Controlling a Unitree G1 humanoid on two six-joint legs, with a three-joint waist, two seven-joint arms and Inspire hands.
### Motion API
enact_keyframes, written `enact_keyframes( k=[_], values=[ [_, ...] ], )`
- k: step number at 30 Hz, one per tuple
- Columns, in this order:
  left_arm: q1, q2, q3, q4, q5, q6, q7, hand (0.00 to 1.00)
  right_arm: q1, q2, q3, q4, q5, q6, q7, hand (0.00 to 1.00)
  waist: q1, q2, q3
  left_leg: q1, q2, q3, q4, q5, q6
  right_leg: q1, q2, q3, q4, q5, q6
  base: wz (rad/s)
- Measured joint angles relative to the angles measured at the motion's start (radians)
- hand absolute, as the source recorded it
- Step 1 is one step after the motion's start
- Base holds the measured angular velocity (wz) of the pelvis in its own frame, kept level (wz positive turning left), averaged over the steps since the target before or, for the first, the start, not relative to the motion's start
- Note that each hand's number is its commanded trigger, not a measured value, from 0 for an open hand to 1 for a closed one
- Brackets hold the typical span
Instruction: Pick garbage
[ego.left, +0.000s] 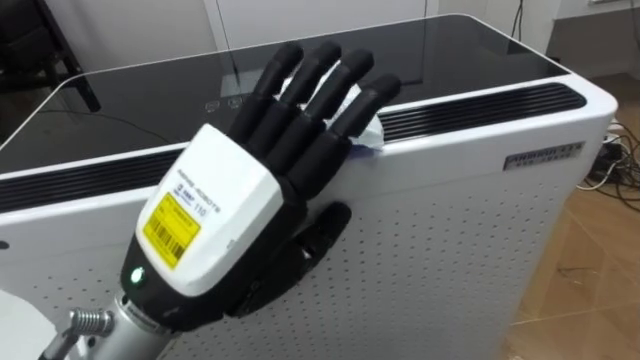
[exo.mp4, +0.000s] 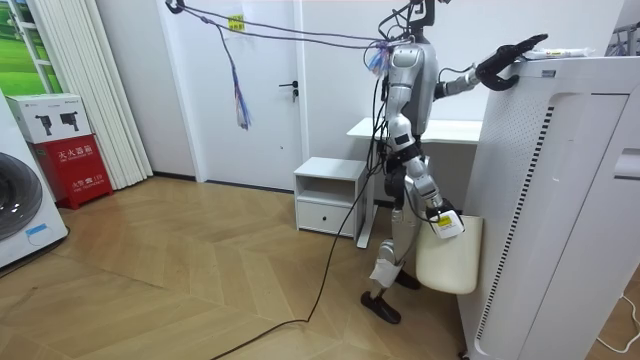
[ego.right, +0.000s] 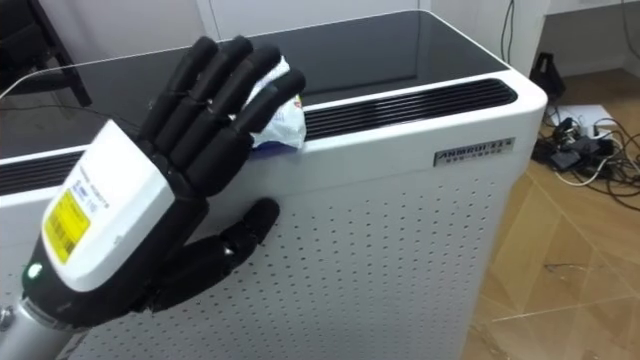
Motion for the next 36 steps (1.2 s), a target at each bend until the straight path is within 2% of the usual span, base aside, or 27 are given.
enact_keyframes(
  k=[6, 7, 8, 9, 12, 14, 16, 20, 31, 36],
  values=[
    [0.000, -0.001, 0.000, 0.002, -0.035, 0.030, -0.053, 0.00, 0.000, 0.000, -0.001, -0.002, 0.001, 0.022, -0.001, 1.00, -0.001, 0.004, -0.0025, 0.011, 0.004, 0.003, -0.005, 0.002, -0.004, 0.007, 0.004, 0.001, 0.003, -0.002, -0.004, -0.01],
    [0.000, -0.002, 0.000, 0.001, -0.037, 0.038, -0.066, 0.44, 0.000, 0.000, -0.003, -0.002, 0.001, 0.024, -0.001, 1.00, -0.001, 0.007, -0.0030, 0.014, 0.005, 0.003, -0.010, 0.002, -0.004, 0.011, 0.005, 0.001, 0.002, -0.002, -0.004, 0.00],
    [0.000, -0.003, 0.000, 0.001, -0.038, 0.044, -0.079, 0.74, 0.000, 0.000, -0.004, -0.003, 0.001, 0.024, -0.001, 1.00, -0.001, 0.009, -0.0045, 0.015, 0.006, 0.003, -0.011, 0.003, -0.006, 0.011, 0.006, 0.002, 0.002, -0.002, -0.005, 0.00],
    [0.000, -0.003, 0.000, 0.001, -0.038, 0.048, -0.083, 1.00, 0.000, 0.000, -0.004, -0.003, 0.001, 0.024, -0.001, 1.00, -0.001, 0.010, -0.0049, 0.015, 0.007, 0.003, -0.012, 0.004, -0.006, 0.011, 0.007, 0.002, 0.002, -0.002, -0.005, 0.00],
    [-0.001, -0.005, 0.000, 0.002, -0.038, 0.064, -0.103, 1.00, 0.000, -0.001, -0.012, -0.002, -0.013, 0.027, -0.001, 1.00, -0.003, 0.017, -0.0057, 0.016, 0.010, 0.004, -0.011, 0.006, -0.010, 0.013, 0.009, 0.002, 0.003, -0.001, -0.008, 0.00],
    [-0.004, -0.006, 0.000, 0.008, -0.060, 0.075, -0.111, 1.00, 0.000, -0.001, -0.027, -0.003, -0.023, 0.037, -0.006, 1.00, -0.005, 0.026, -0.0013, 0.014, 0.012, 0.004, -0.008, 0.007, -0.011, 0.012, 0.010, 0.002, 0.005, -0.002, -0.010, 0.00],
    [-0.008, -0.006, 0.000, 0.020, -0.088, 0.080, -0.113, 1.00, 0.000, -0.001, -0.029, -0.002, -0.026, 0.047, -0.015, 1.00, -0.005, 0.030, -0.0010, 0.014, 0.014, 0.004, -0.008, 0.008, -0.013, 0.012, 0.010, 0.002, 0.006, -0.002, -0.010, 0.00],
    [-0.043, -0.029, 0.008, 0.044, -0.184, 0.095, -0.110, 1.00, -0.002, -0.006, -0.033, -0.013, -0.036, 0.053, -0.030, 1.00, -0.005, 0.031, -0.0003, 0.016, 0.016, 0.004, -0.009, 0.010, -0.016, 0.013, 0.010, 0.000, 0.018, -0.007, -0.011, 0.00],
    [-0.105, -0.033, 0.026, 0.065, -0.232, 0.104, -0.099, 1.00, -0.001, -0.009, -0.033, -0.055, -0.044, 0.057, -0.052, 1.00, -0.013, 0.029, 0.0015, 0.023, 0.018, 0.004, -0.017, 0.015, -0.020, 0.013, 0.010, 0.000, 0.020, -0.011, -0.007, -0.01],
    [-0.101, -0.039, 0.028, 0.059, -0.232, 0.104, -0.097, 1.00, 0.000, -0.010, -0.033, -0.058, -0.036, 0.057, -0.052, 1.00, -0.013, 0.029, 0.0015, 0.023, 0.018, 0.005, -0.018, 0.015, -0.020, 0.013, 0.010, -0.001, 0.019, -0.011, -0.007, 0.00]
  ],
)
